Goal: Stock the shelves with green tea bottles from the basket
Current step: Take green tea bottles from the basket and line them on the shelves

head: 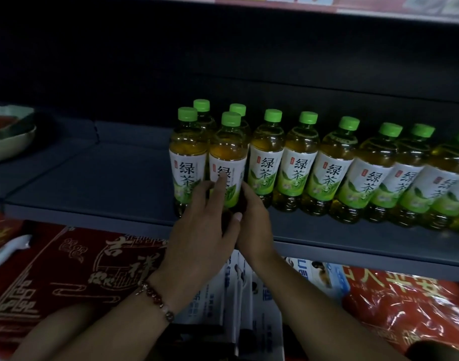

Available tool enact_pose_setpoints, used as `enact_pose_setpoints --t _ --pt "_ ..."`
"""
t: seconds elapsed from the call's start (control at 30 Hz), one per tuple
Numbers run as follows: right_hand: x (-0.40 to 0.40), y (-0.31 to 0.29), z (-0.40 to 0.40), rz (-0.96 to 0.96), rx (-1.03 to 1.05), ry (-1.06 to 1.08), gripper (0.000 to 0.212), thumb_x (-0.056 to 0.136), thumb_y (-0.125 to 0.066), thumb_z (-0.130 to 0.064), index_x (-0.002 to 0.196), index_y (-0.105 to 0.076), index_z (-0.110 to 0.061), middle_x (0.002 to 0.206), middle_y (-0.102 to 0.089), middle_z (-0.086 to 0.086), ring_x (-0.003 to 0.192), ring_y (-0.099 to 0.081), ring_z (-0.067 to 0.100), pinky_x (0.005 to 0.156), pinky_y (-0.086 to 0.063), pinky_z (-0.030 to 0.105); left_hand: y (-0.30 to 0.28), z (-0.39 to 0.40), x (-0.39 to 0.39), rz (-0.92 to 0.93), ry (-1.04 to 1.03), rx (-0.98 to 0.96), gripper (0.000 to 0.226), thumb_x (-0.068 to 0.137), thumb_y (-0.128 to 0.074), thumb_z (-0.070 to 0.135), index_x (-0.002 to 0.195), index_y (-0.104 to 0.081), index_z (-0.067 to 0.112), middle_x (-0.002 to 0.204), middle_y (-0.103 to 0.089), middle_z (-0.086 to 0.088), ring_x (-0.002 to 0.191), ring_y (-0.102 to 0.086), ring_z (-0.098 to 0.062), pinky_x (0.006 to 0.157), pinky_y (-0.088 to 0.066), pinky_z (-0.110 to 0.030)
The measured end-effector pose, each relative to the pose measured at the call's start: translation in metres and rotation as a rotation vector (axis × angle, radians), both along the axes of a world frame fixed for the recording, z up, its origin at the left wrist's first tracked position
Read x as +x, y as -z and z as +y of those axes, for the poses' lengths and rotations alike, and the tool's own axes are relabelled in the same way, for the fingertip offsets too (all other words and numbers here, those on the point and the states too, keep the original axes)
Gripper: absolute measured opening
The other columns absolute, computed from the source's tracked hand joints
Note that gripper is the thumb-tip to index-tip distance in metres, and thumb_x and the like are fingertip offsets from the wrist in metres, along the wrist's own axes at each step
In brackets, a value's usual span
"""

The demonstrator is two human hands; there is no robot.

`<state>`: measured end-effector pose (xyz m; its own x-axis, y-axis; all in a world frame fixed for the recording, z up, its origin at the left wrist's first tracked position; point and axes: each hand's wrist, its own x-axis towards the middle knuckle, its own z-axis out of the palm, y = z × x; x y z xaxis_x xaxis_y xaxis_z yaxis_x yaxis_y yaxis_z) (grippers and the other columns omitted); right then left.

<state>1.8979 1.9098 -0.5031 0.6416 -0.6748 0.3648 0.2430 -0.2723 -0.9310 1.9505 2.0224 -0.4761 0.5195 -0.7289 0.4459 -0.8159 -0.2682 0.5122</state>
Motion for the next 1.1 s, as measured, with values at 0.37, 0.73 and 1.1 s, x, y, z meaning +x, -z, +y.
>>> enact_pose_setpoints --t 0.37,0.73,1.1 --pt "-0.077 -0.007 -0.019 0.608 -0.614 0.118 0.06 0.095 -0.062 -0.035 0.15 -0.042 -0.024 0.149 -0.05 -0.004 0.133 -0.049 0.012 0.104 -0.045 0.026 -0.006 -0.009 -0.018 -0.317 0.018 0.138 0.053 0.093 -0.038 0.042 0.131 -0.062 0.013 0.129 -0.062 -0.01 0.11 -0.062 -0.032 0.088 -0.053 -0.044" --pt "-0.242 -0.014 -0.049 1.169 -0.645 0.329 0.069 0.097 -0.053 -0.045 0.157 -0.025 -0.024 0.164 -0.021 0.0 0.152 -0.016 0.022 0.122 -0.012 0.03 -0.006 -0.076 -0.127 -0.389 0.323 0.48 0.073 0.098 -0.031 0.063 0.159 -0.009 0.027 0.165 -0.005 -0.008 0.15 -0.011 -0.029 0.122 -0.01 -0.046" --pt "-0.448 -0.014 -0.047 1.402 -0.384 0.704 0.075 0.094 -0.055 -0.054 0.157 -0.022 -0.028 0.164 -0.024 0.003 0.151 -0.018 0.031 0.121 -0.015 0.04 0.005 -0.138 -0.294 -0.436 0.718 0.465 0.073 0.097 -0.037 0.063 0.157 -0.016 0.028 0.166 -0.012 -0.007 0.151 -0.015 -0.026 0.123 -0.011 -0.042"
